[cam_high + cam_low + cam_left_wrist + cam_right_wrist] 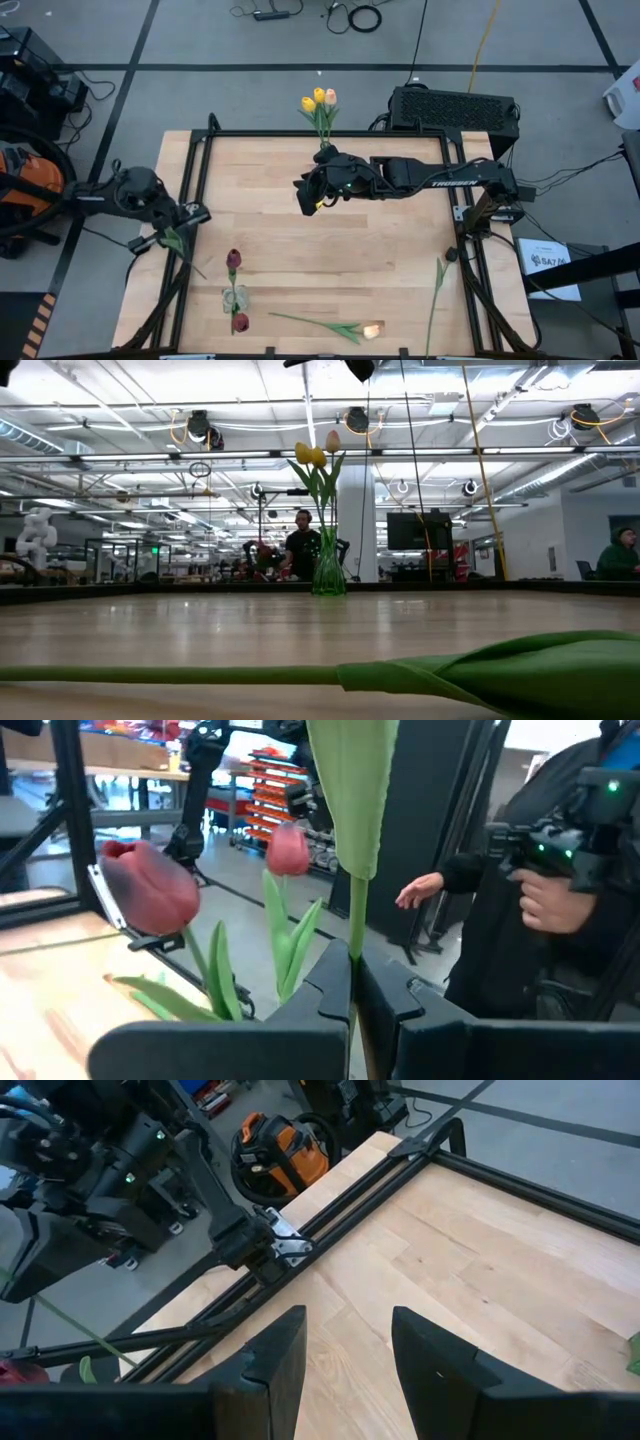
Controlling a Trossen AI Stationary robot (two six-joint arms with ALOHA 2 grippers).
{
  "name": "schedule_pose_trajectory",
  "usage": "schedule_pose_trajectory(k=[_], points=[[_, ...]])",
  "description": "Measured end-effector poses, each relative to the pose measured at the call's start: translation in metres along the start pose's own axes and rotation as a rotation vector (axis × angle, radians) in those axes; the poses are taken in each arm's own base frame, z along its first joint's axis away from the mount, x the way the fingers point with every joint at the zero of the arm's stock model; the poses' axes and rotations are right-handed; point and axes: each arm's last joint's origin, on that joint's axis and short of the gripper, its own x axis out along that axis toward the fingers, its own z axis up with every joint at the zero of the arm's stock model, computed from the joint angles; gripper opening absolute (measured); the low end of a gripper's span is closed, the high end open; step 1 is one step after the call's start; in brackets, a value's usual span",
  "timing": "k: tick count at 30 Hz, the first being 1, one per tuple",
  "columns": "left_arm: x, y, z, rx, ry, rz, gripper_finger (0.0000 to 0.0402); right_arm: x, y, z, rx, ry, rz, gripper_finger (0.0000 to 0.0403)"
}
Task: Sort flowers into vase by color
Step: Put the left black flower into the transparent vase
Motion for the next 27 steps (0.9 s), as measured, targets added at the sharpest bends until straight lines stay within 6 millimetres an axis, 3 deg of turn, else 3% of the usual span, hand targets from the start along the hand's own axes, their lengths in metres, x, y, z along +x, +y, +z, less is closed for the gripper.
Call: schedule_pose_trajectory(k=[9,17,27], points=[[0.011,0.002,0.000,0.031,0.007,0.032,0.0003,0.000,0.000,0.000,0.000,0.000,0.000,0.0141],[0.035,0.009,-0.003,0.011,0.071,-0.051,0.0003,0.000,0.000,0.000,0.000,0.000,0.000,0.0141],[0.050,0.006,-0.001,0.074,0.047,-0.069,0.0003,0.000,0.000,0.000,0.000,0.000,0.000,0.0141]])
